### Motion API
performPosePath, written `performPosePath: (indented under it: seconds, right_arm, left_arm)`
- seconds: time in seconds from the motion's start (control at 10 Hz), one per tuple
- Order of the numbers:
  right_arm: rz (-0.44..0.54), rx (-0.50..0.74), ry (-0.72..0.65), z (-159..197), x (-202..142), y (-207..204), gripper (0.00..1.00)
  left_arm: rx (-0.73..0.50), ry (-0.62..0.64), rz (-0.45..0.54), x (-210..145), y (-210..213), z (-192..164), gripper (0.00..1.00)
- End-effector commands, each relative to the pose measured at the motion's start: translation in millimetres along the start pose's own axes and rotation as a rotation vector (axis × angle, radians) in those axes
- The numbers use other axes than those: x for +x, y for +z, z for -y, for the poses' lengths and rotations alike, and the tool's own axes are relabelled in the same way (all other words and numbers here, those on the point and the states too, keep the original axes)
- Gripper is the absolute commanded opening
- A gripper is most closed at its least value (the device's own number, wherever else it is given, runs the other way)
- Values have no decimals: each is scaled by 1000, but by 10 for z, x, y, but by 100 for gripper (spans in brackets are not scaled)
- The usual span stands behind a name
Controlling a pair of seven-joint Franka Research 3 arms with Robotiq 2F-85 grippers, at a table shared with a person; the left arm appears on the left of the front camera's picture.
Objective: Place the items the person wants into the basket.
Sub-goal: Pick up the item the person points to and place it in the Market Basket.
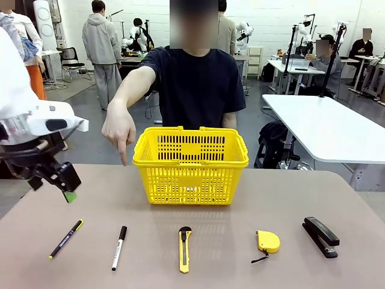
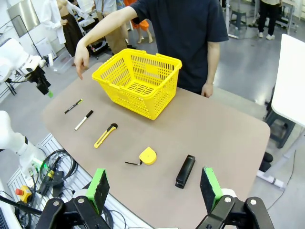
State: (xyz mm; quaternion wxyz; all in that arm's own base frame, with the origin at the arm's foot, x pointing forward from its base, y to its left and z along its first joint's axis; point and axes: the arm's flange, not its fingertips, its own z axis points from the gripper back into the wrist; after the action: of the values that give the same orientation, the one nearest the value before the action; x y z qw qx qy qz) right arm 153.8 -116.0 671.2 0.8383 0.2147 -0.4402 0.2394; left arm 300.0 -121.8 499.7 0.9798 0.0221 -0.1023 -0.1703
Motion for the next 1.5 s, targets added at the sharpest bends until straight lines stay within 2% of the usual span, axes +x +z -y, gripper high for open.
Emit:
performPosePath:
  seconds: [0.0, 0.2, 0.4, 0.5, 1.0, 1.4]
  right_arm:
    - [-10, -5, -7, -10, -14, 7, 100]
    - [-10, -5, -7, -10, -14, 7, 100]
    - [-10, -5, -7, -10, -14, 7, 100]
    - [-10, -5, -7, -10, -14, 7, 100]
    - [-10, -5, -7, -10, -14, 7, 100]
    - [-10, -5, -7, -10, -14, 7, 100]
  left_arm:
    - [17, 40, 29, -183, -403, 480, 100]
    - [-21, 116, -11, -205, -760, 667, 100]
    - [-57, 168, -116, -155, -1208, 803, 100]
    - [-48, 188, -121, -151, -1355, 851, 100]
    - [-14, 255, -182, -69, -1894, 759, 100]
    - [6, 261, -212, -81, -2069, 773, 100]
